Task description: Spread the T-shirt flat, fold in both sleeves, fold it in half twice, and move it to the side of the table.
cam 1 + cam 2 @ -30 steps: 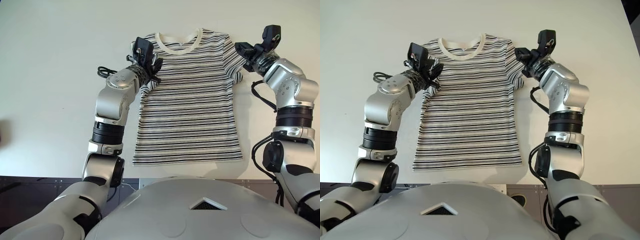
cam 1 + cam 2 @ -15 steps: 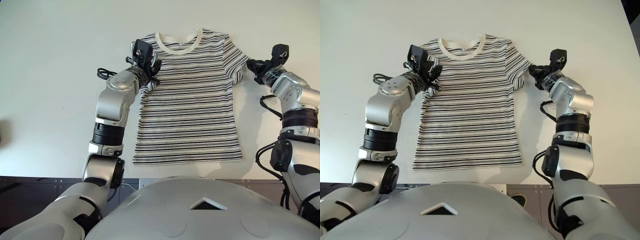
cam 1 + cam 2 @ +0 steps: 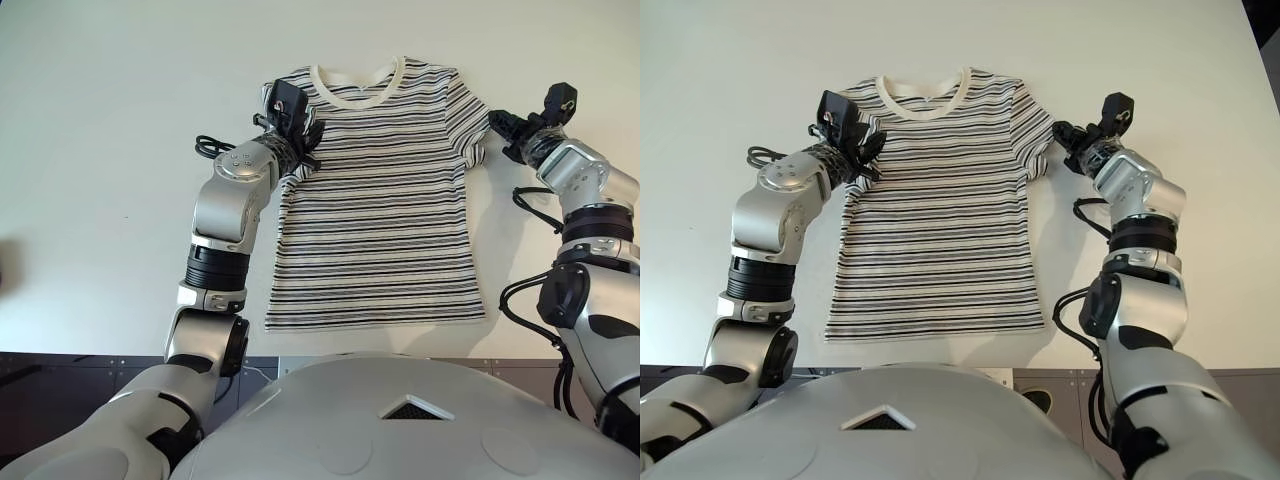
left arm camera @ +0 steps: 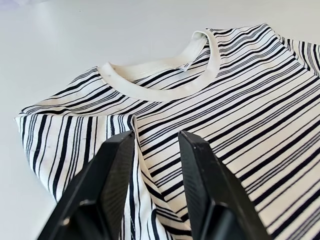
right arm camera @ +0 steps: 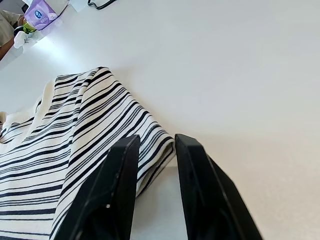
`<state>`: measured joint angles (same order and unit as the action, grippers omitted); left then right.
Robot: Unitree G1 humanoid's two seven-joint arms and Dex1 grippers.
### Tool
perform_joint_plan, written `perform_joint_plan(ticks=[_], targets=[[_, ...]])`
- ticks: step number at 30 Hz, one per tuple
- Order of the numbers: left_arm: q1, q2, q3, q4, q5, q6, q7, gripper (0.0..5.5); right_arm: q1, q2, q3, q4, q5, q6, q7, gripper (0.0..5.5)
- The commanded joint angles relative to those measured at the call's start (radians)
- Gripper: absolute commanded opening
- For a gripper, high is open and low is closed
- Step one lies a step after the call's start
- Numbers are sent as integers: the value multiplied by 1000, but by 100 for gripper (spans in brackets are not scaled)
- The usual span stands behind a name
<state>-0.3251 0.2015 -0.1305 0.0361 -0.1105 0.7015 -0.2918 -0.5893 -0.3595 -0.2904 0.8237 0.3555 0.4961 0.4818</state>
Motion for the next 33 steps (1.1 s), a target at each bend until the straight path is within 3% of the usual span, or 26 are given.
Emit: perform_joint_plan(ticks=[1, 7, 20, 27, 33], targets=[[-11, 3, -5, 6, 13, 9, 0, 164, 2, 8, 13, -19, -8, 17, 0, 113], [-10, 2, -3, 6, 17, 11, 4, 164, 14, 14, 13, -79, 9, 24, 7, 13], [0, -7, 2, 3, 19, 5, 23, 164, 37, 111, 115, -547, 51, 305, -84, 13], [5, -14, -2, 3, 20, 3, 34, 164, -11, 108, 283, -457, -53, 306, -54, 13], [7, -15, -1, 9, 22, -2, 38, 164, -48, 131, 337, -420, -81, 278, -10, 13]])
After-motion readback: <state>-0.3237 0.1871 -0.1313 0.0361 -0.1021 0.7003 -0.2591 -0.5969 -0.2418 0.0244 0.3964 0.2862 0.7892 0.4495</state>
